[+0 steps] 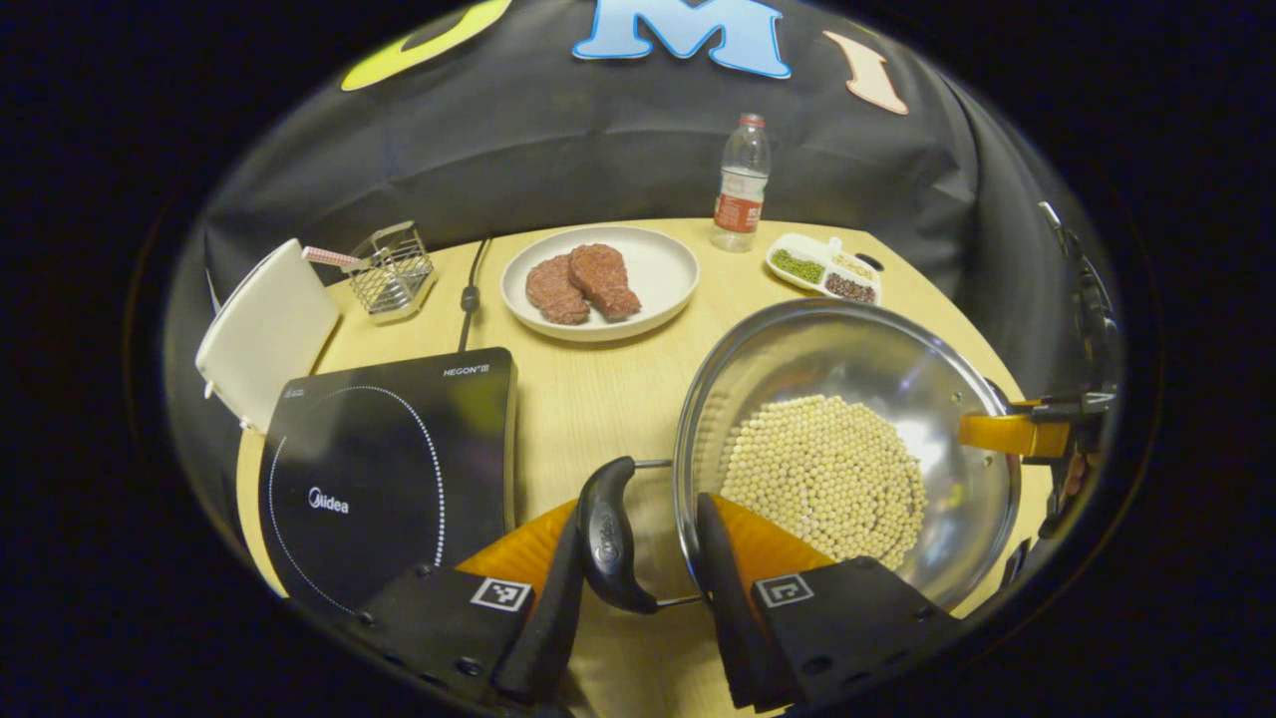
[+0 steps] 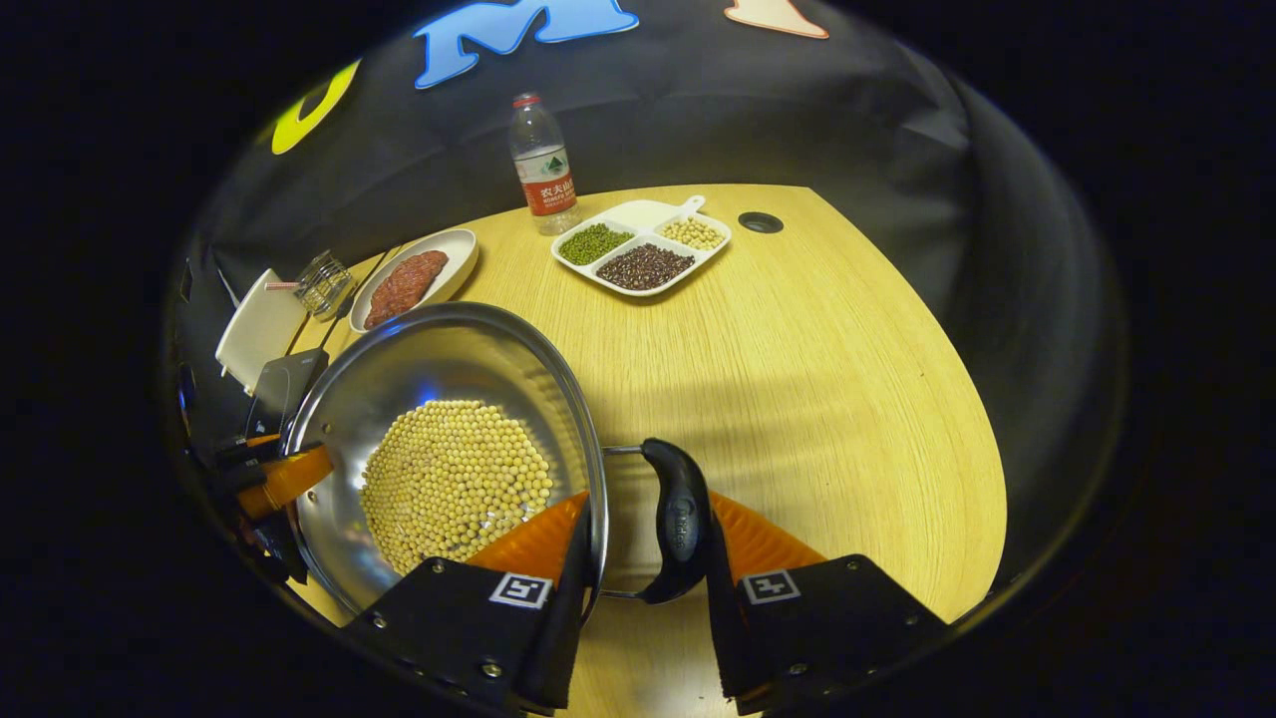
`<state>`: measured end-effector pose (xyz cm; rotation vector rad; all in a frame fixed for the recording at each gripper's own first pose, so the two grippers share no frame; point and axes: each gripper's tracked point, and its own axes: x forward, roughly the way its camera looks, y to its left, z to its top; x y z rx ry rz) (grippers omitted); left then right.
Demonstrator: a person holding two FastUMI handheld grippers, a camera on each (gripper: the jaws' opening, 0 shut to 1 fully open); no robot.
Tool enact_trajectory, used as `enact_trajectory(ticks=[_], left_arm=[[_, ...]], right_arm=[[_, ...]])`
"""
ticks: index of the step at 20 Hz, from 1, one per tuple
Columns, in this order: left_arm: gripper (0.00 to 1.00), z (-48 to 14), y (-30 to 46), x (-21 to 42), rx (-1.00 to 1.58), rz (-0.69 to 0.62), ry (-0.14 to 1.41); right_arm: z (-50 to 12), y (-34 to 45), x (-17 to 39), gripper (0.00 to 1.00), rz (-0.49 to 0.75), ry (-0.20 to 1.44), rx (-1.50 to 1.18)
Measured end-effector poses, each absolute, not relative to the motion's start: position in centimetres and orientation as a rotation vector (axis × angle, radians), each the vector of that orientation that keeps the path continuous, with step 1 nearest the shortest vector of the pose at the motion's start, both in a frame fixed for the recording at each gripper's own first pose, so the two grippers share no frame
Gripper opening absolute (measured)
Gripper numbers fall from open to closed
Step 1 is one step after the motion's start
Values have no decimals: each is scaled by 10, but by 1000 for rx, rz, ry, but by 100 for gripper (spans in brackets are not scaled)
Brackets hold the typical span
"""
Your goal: First push the handle of the pot to place it horizontally, then grasp the pot with both hands and set it on the induction cooktop.
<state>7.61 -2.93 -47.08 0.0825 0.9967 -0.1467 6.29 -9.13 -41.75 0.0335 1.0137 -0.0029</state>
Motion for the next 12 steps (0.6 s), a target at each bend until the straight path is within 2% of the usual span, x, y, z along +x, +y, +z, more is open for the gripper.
enact_trajectory(ticks=[7,9,10,11,12], left_arm=[[60,-451,-31,75,81,-156,966],[60,-444,-29,71,70,-152,966],[63,-440,-27,69,65,-151,967],[60,-437,-26,66,62,-151,969],[63,-432,-24,64,61,-154,968]], right_arm=[[-401,-91,54,55,-19,1008,49],[-392,-88,50,55,-24,1000,44],[-388,-87,46,55,-28,998,39],[-384,-84,43,55,-30,997,38],[-380,-81,40,55,-31,994,39]])
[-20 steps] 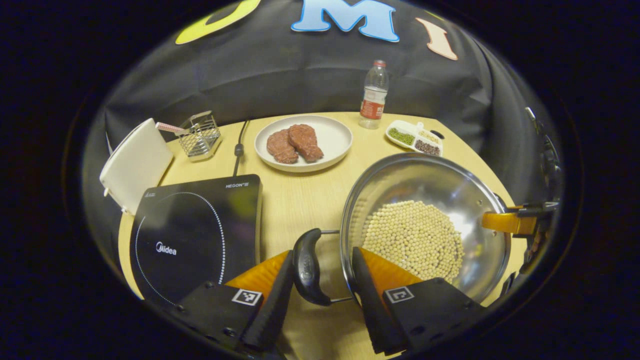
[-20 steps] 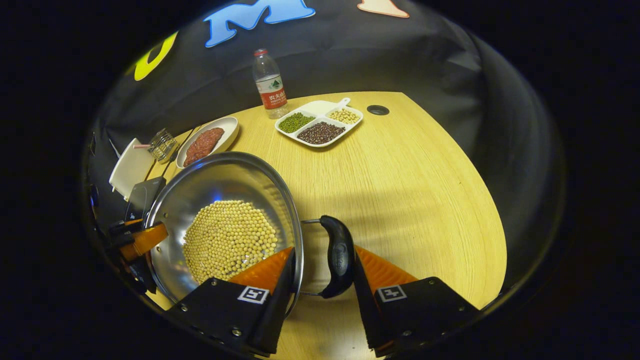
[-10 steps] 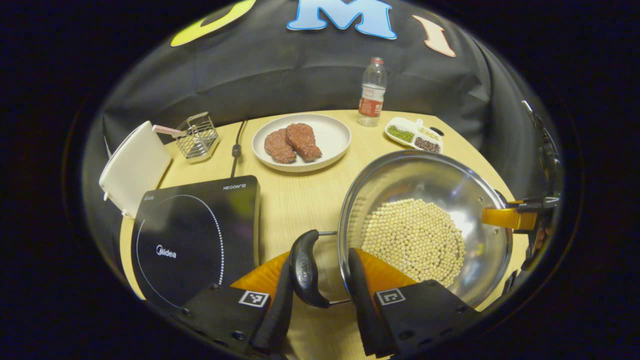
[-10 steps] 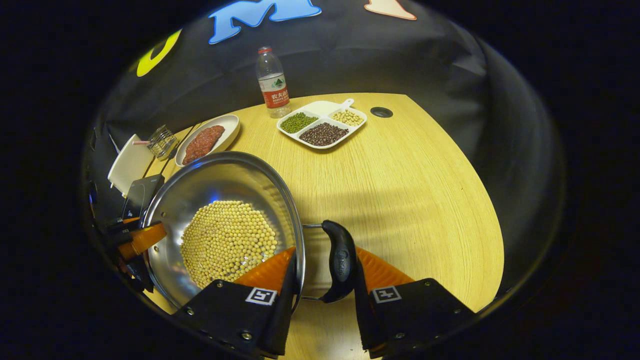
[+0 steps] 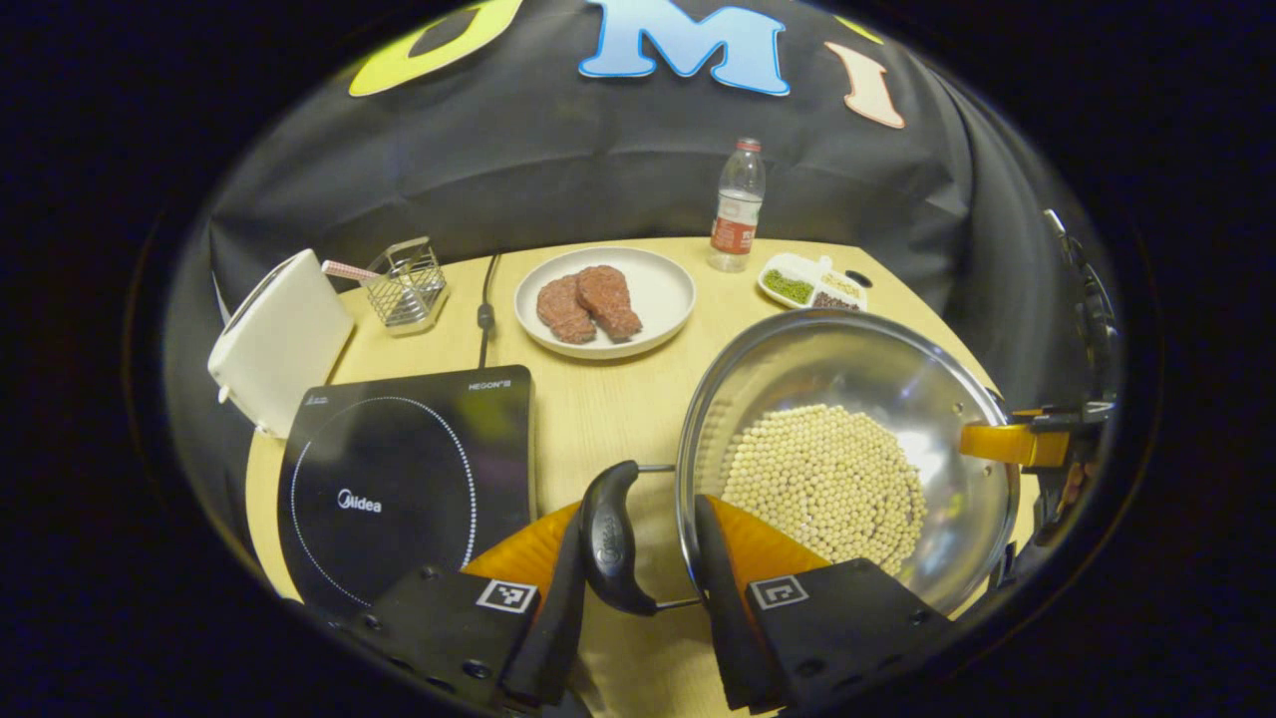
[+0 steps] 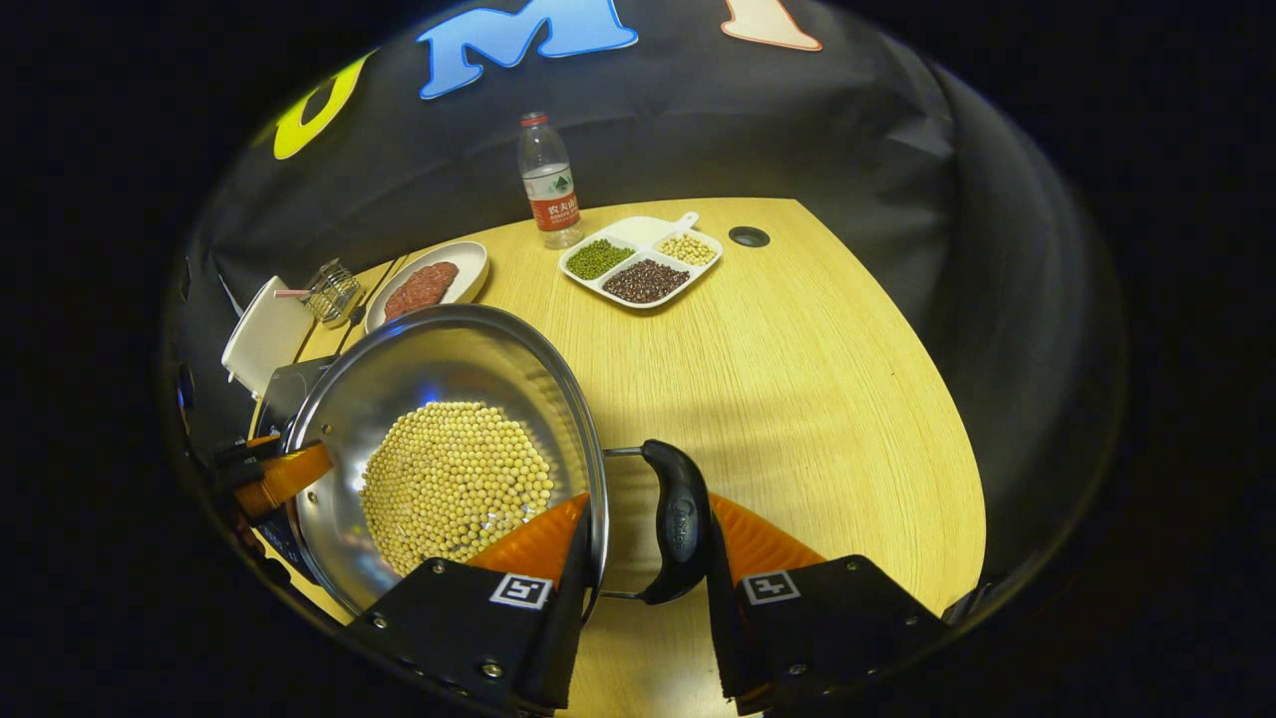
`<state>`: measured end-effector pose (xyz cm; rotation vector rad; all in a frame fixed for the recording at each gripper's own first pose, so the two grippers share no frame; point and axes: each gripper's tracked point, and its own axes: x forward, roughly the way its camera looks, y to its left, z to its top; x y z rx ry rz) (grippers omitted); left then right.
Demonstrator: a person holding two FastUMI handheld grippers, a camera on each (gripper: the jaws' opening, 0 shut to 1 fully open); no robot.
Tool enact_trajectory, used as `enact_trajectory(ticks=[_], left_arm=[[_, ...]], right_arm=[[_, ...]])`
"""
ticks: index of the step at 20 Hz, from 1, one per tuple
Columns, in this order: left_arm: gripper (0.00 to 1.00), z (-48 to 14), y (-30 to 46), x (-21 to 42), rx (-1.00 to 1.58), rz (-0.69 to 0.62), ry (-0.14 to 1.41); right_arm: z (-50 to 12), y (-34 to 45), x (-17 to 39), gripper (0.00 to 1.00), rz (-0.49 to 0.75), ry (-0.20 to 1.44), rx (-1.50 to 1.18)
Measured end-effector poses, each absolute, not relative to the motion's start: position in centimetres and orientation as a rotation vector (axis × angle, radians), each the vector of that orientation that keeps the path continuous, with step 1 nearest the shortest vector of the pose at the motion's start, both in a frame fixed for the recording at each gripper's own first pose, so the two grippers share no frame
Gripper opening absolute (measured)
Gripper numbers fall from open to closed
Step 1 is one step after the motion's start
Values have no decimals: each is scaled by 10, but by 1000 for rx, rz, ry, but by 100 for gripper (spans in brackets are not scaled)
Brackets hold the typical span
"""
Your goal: First push the handle of the pot to place it horizontally, then grasp the pot with both hands and set it on the induction cooktop.
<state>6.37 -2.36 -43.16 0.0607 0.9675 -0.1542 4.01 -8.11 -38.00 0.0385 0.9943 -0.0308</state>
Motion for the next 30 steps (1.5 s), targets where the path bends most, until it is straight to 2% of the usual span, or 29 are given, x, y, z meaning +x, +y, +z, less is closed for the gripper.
enact_trajectory(ticks=[2,3,11,12,13,14,15,16,17,18,20,21,23,28,29,30], left_arm=[[60,-424,-17,58,61,-162,965],[63,-420,-13,55,62,-164,964],[60,-382,41,45,61,-142,951],[67,-378,49,45,60,-140,949],[63,-376,57,45,57,-138,947],[63,-372,65,45,54,-135,949],[60,-370,74,45,52,-133,949],[63,-368,82,45,47,-129,950],[60,-366,90,45,44,-126,949],[63,-366,97,44,42,-122,951],[60,-364,114,44,43,-116,949],[63,-364,123,44,41,-112,950],[60,-363,140,43,35,-101,955],[63,-357,179,47,39,-82,952],[60,-358,186,48,39,-77,951],[63,-358,192,49,39,-74,951]], right_arm=[[-373,-74,35,55,-32,992,41],[-370,-70,32,55,-36,996,49],[-346,-15,20,55,-15,993,68],[-343,-8,20,55,-11,990,66],[-340,1,20,55,-9,989,65],[-339,8,21,55,-6,988,61],[-336,15,21,55,-3,987,57],[-334,23,22,55,2,985,52],[-332,31,24,55,7,983,47],[-332,38,25,55,11,986,44],[-333,53,26,55,20,994,39],[-333,60,27,55,26,994,36],[-333,76,30,55,34,998,33],[-336,114,36,55,55,999,35],[-337,120,37,54,59,1001,36],[-339,126,38,54,59,1006,40]])
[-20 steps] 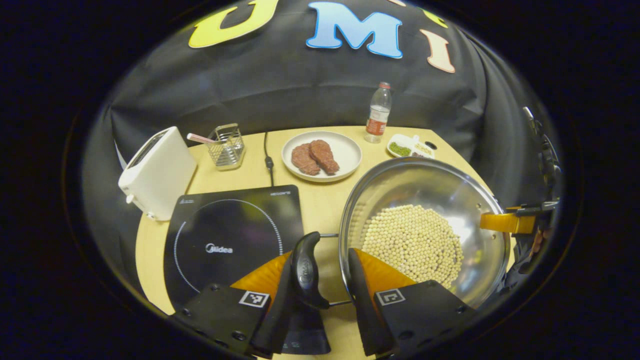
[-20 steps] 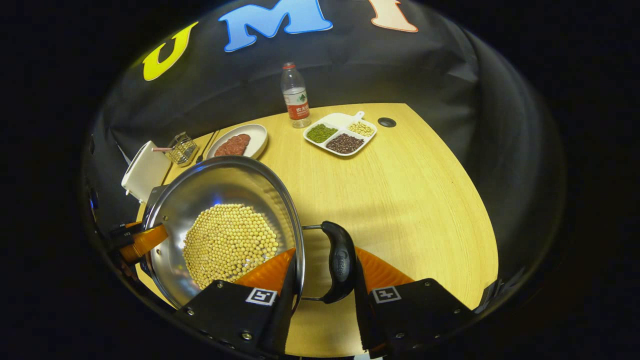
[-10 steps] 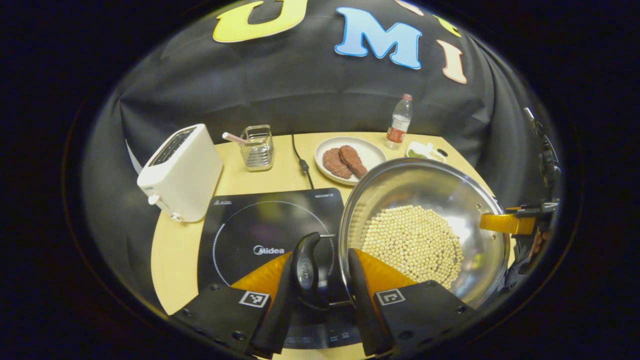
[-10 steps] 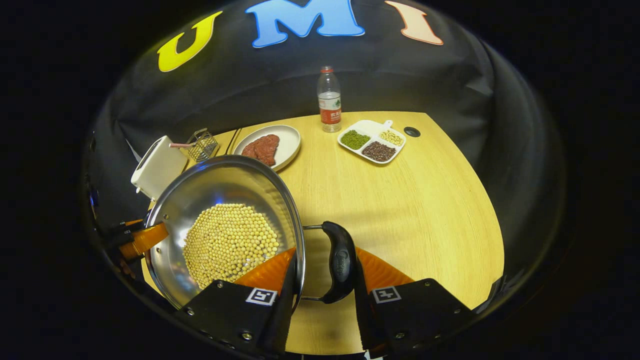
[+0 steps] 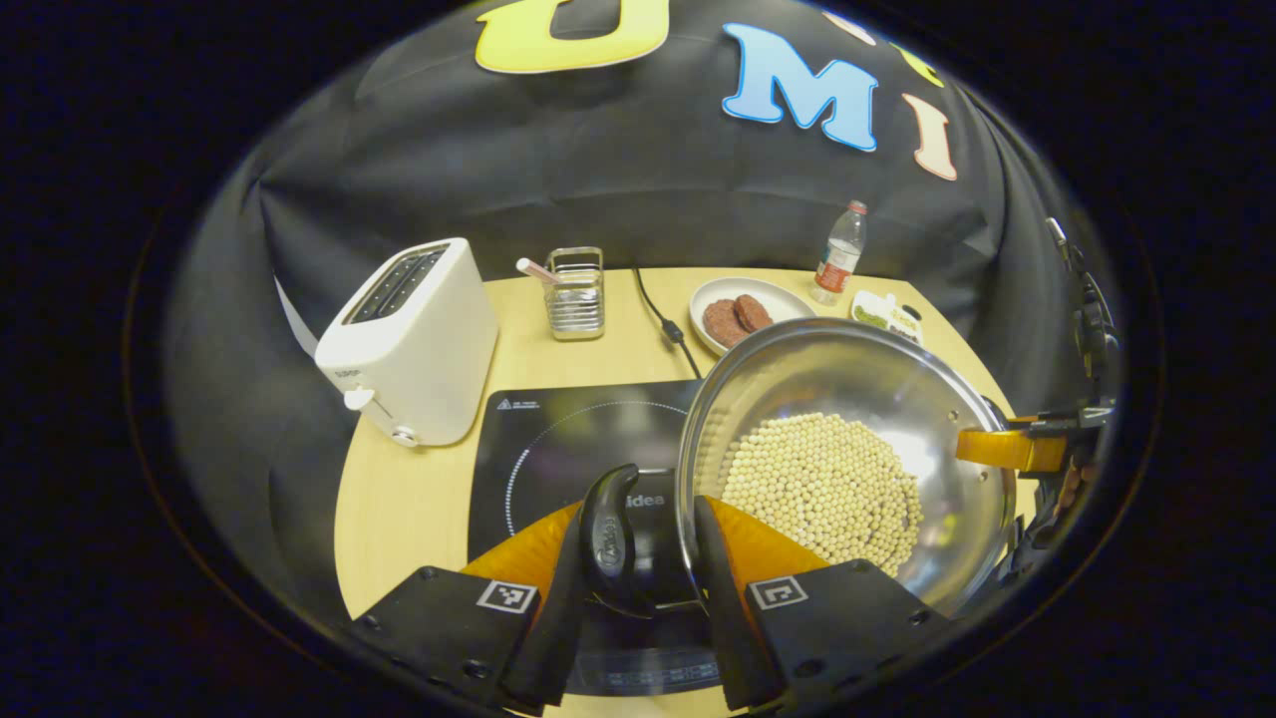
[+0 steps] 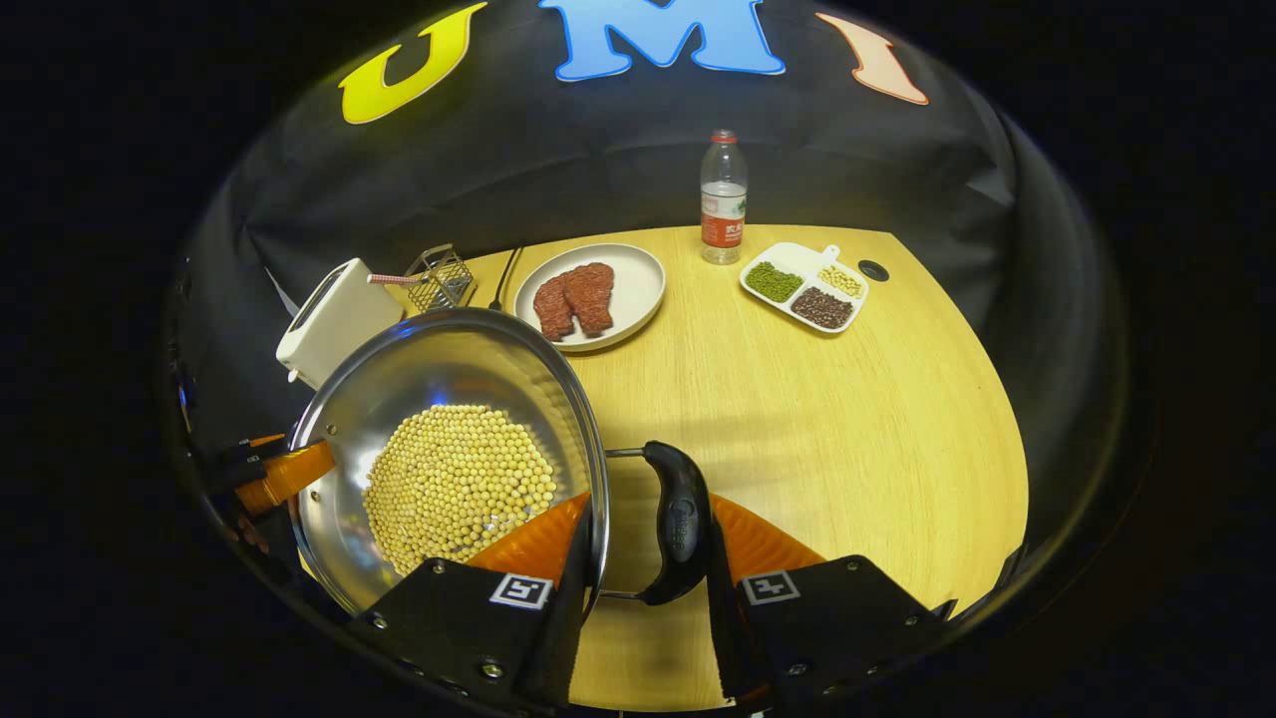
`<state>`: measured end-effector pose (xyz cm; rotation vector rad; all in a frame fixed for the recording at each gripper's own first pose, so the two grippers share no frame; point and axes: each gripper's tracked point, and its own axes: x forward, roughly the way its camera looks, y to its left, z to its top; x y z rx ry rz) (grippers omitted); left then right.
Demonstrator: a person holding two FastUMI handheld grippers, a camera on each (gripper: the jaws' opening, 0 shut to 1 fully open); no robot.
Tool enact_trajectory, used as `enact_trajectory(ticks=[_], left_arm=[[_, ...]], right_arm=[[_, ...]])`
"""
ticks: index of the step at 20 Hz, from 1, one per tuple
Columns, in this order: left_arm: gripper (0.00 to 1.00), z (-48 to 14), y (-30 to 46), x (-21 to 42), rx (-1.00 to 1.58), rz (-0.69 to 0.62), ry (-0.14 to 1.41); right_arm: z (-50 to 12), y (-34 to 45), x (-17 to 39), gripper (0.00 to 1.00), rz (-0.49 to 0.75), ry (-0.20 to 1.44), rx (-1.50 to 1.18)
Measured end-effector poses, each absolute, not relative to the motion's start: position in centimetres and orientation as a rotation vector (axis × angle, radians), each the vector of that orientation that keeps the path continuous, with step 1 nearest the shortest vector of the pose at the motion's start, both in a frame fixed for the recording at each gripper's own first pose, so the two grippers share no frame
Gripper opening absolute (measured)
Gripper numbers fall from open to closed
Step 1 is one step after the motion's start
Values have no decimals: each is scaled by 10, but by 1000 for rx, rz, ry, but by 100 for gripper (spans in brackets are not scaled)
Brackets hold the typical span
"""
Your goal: First push the handle of the pot to place it horizontally, then grasp the pot with both hands and set it on the induction cooktop.
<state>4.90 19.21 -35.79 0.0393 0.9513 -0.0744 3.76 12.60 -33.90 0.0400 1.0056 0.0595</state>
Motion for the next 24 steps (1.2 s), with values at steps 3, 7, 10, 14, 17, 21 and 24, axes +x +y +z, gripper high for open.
enact_trajectory(ticks=[3,7,10,14,17,21,24], left_arm=[[63,-359,211,48,46,-68,954],[60,-360,234,46,53,-56,954],[60,-360,251,47,54,-44,954],[63,-360,270,49,56,-30,952],[63,-360,284,50,57,-24,954],[63,-368,300,55,54,-11,962],[63,-371,311,57,57,-6,959]], right_arm=[[-343,143,39,54,64,1014,39],[-347,166,41,54,76,1022,35],[-350,181,44,55,85,1024,27],[-350,197,47,55,91,1028,23],[-351,209,49,55,90,1026,19],[-353,224,51,55,96,1020,2],[-356,236,55,54,101,1026,2]])
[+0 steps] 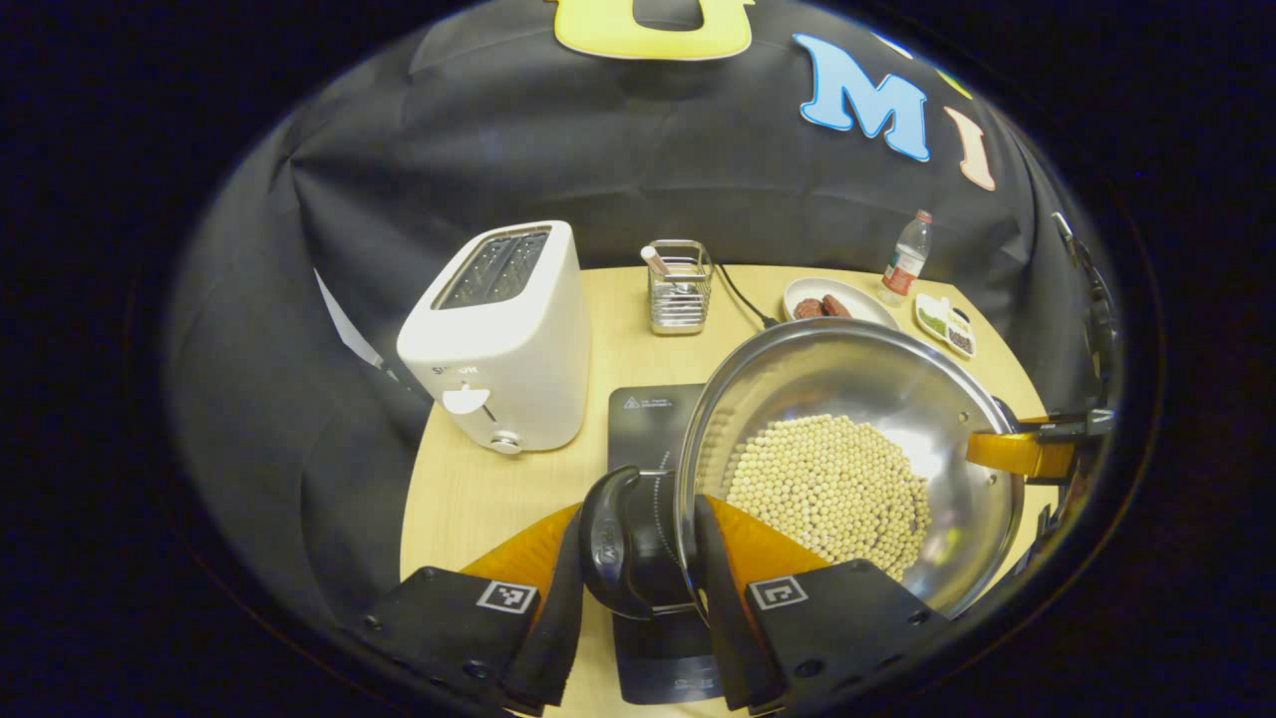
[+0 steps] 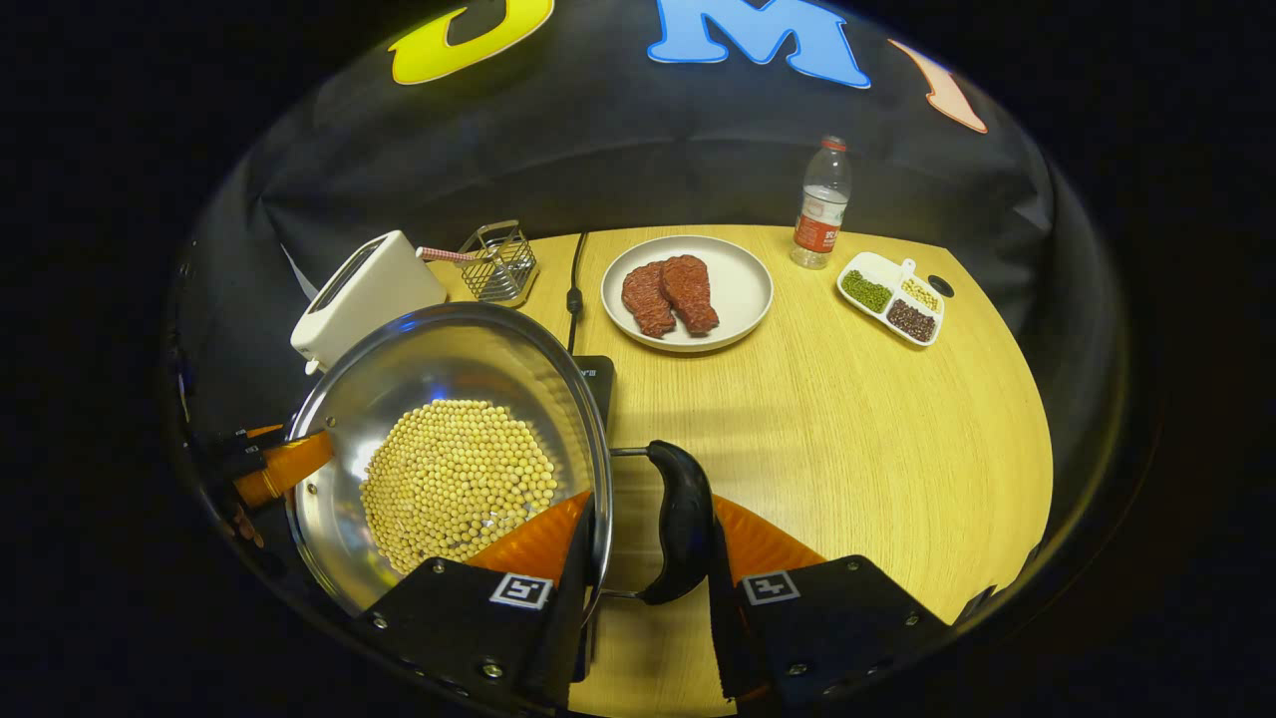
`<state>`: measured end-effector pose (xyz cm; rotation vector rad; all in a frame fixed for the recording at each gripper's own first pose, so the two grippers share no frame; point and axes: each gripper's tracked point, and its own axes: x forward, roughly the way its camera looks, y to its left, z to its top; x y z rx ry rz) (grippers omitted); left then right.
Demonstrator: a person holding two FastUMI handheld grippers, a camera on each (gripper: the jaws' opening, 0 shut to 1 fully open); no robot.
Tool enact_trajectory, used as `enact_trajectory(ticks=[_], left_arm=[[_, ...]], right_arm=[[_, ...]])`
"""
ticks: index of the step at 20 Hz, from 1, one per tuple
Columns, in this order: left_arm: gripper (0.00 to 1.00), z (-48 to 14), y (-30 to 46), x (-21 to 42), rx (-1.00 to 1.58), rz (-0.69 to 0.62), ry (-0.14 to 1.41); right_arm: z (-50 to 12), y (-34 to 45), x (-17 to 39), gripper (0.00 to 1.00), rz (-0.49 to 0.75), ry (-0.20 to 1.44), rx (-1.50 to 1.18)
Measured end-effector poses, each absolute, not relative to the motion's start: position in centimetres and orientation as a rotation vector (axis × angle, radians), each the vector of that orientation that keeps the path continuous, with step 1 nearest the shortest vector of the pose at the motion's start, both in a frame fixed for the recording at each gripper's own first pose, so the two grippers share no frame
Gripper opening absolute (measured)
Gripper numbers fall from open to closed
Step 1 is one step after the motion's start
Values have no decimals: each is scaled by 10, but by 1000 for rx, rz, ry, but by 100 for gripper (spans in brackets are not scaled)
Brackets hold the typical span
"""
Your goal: First push the handle of the pot to place it horizontally, then grasp the pot with both hands and set it on the induction cooktop.
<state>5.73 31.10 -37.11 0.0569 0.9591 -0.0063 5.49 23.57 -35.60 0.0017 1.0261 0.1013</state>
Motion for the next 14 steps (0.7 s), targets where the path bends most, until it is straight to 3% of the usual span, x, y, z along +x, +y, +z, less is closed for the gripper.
enact_trajectory(ticks=[4,9,11,12,14], left_arm=[[60,-376,323,61,57,-4,954],[63,-384,328,68,67,-14,949],[60,-389,329,70,64,-17,946],[63,-389,330,69,62,-19,944],[60,-393,331,72,61,-21,939]], right_arm=[[-358,247,58,55,102,1029,3],[-361,253,60,55,93,1038,15],[-362,253,62,49,89,1037,15],[-362,254,62,55,87,1035,15],[-365,255,63,55,83,1038,21]])
